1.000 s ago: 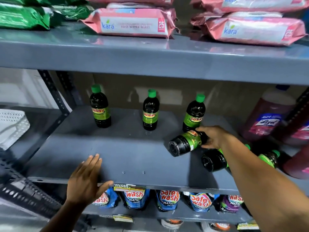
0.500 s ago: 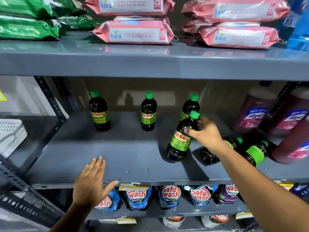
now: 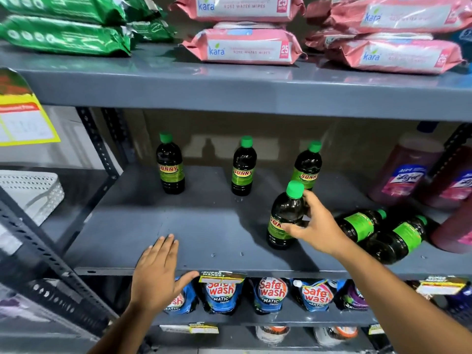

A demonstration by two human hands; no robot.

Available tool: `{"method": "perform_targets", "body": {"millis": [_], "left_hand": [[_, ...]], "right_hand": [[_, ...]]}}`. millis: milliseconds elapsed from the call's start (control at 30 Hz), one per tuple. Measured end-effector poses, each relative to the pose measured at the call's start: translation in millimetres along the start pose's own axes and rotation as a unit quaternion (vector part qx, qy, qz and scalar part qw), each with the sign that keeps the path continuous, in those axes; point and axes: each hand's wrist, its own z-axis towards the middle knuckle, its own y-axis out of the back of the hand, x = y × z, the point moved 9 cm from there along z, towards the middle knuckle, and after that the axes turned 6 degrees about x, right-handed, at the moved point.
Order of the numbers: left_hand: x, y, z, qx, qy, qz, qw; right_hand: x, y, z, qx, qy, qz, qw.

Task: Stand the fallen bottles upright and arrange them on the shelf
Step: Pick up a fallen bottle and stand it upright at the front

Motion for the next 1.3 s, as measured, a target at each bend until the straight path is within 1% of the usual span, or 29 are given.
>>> {"method": "perform_targets", "body": {"millis": [100, 200, 333, 400, 567, 733, 933, 1100, 1300], "left_hand": [[1, -3, -3, 0.002, 0.007, -0.007, 1.0], [1, -3, -4, -0.001, 0.012, -0.008, 1.0], [1, -2, -4, -0.002, 0.015, -0.015, 1.0], [1, 0, -5, -0.003, 0.014, -0.013, 1.0], [-2, 2, -4, -0.013, 0.009, -0.011, 1.0], [-2, 2, -4, -0.028, -0.007, -0.003, 1.0], [-1, 1, -3, -0.02, -0.006, -0.005, 1.0], [-1, 0, -2, 0.001, 0.0, 0.0, 1.0], [-1, -1, 0, 0.01, -0.002, 0.005, 1.0]], "right_hand": [[-13, -7, -5, 0.016, -0.031, -0.015, 0.999], [-24, -8, -4, -0.002, -0.047, -0.02, 0.999], [-18, -18, 18, -0.015, -0.05, -0.038, 0.998], [-12, -31, 37, -0.009, -0.042, -0.034, 0.999], [16, -76, 85, 0.014, -0.004, -0.081, 0.997], [53, -139, 122, 0.055, 0.028, -0.073, 0.995], [84, -194, 145, 0.098, 0.039, -0.064, 0.992], [97, -219, 146, 0.129, 0.055, -0.048, 0.989], [99, -218, 143, 0.129, 0.06, -0.045, 0.989]]}}
